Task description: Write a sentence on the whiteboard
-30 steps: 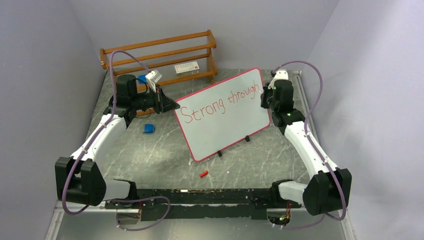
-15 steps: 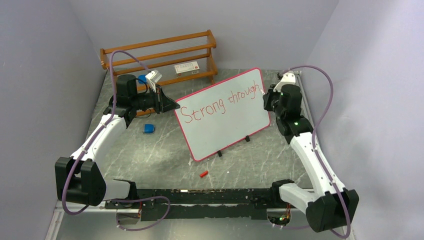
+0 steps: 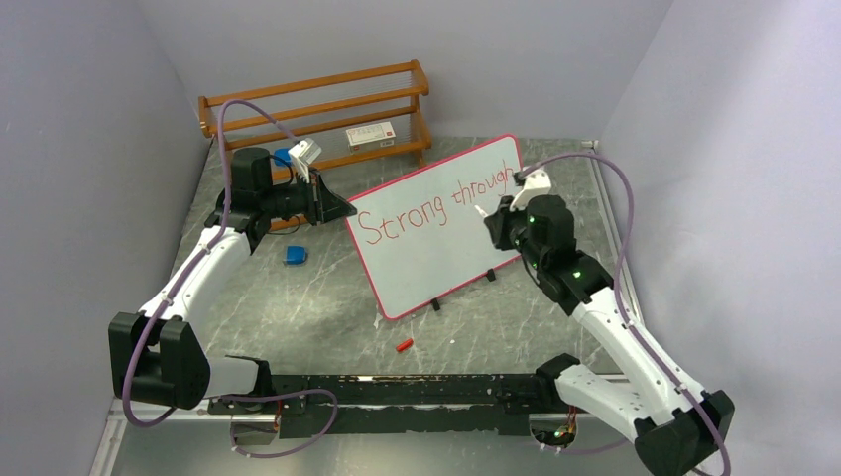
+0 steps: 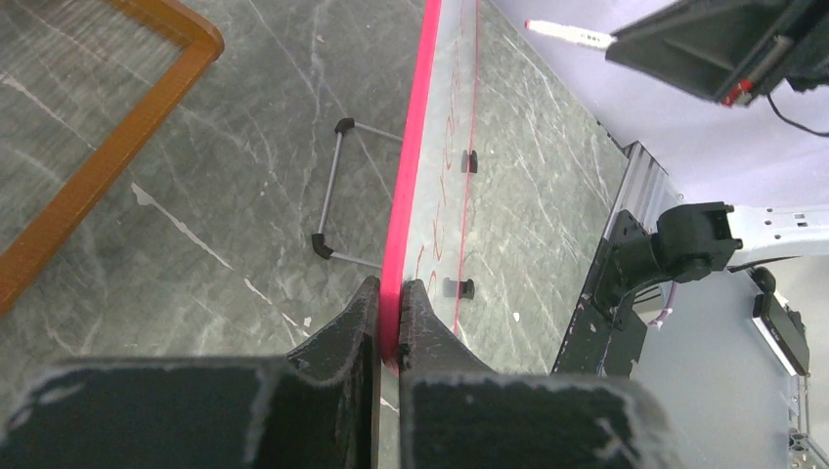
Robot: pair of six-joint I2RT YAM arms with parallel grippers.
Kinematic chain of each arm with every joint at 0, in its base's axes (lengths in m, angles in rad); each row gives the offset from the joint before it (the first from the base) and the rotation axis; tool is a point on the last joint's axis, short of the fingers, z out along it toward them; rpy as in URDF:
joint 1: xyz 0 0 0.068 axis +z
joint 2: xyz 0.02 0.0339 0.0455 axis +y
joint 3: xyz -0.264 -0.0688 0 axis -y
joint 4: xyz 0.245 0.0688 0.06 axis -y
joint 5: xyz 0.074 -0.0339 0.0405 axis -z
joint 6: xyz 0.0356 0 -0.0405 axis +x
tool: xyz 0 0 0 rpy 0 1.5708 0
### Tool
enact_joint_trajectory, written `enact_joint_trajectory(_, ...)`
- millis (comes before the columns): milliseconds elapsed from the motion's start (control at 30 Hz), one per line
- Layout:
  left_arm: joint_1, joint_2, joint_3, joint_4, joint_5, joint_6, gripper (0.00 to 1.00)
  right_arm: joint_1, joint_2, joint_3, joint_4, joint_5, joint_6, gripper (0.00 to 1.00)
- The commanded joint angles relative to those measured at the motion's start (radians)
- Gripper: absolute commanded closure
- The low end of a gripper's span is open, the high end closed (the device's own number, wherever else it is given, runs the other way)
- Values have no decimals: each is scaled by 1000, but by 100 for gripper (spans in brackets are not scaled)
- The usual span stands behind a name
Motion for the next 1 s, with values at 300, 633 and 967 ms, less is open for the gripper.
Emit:
enact_joint_trajectory(300, -25, 6, -22, -80, -128, 52, 95, 371, -31, -26, -63, 279, 93, 100)
enact_joint_trajectory(633, -25, 10, -23, -82, -148, 43, 95, 611, -8, -35, -127, 461, 174, 100)
enact_joint_trajectory(967, -25, 12, -21, -87, -156, 45, 95, 793, 142, -21, -69, 586, 206, 100)
